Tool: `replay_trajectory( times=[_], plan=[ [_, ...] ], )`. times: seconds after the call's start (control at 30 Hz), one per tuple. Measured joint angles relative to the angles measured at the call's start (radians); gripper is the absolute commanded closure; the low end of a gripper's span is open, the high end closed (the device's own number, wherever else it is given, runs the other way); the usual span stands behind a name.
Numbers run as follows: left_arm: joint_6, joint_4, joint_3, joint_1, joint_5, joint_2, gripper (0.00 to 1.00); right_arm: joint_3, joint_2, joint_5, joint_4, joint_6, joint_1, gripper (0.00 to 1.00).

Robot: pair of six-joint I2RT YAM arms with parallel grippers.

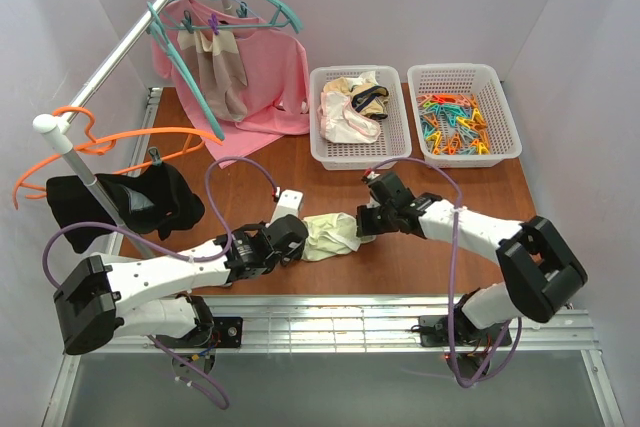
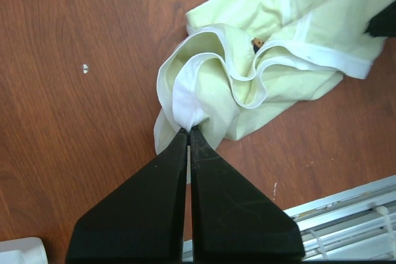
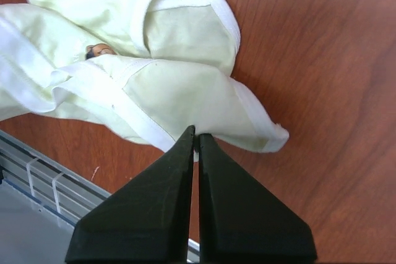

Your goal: Clip the underwear to the hanger

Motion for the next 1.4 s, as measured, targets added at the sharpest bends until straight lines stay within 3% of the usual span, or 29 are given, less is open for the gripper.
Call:
replay_trajectory(
  times=[0.23, 0.43, 0.6, 0.67, 0.7, 0.77, 0.87, 1.03, 1.4],
  plan=[
    [0.086, 0.078, 0.007, 0.015, -0.049, 0.08, 1.0, 0.054, -0.247, 0.109, -0.116, 0.001, 0.0, 0.99],
    [0.23, 0.187, 0.171, 0.066, -0.099, 0.311, 1.0, 0.153, -0.394, 0.195, -0.18, 0.001, -0.013, 0.99],
    [0.361, 0.299, 0.315, 0.133, -0.123, 0.395, 1.0, 0.209, -0.452, 0.237, -0.251, -0.015, -0.019, 0.98],
    [0.388, 0.333, 0.343, 0.166, -0.118, 0.396, 1.0, 0.204, -0.453, 0.223, -0.254, -0.022, -0.021, 0.85],
    [0.396, 0.348, 0.349, 0.18, -0.116, 0.396, 1.0, 0.186, -0.448, 0.209, -0.239, -0.024, -0.021, 0.69],
    [0.406, 0.364, 0.348, 0.198, -0.103, 0.396, 1.0, 0.125, -0.422, 0.17, -0.204, -0.023, -0.021, 0.52],
    [0.403, 0.378, 0.296, 0.198, -0.066, 0.374, 1.0, 0.026, -0.342, 0.128, -0.163, -0.02, -0.021, 0.42],
    [0.378, 0.364, 0.208, 0.196, -0.005, 0.338, 1.0, 0.001, -0.176, 0.104, -0.104, -0.038, -0.021, 0.39],
    [0.341, 0.341, 0.187, 0.196, 0.047, 0.315, 1.0, 0.143, 0.112, 0.132, 0.041, -0.087, -0.019, 0.43]
  ],
)
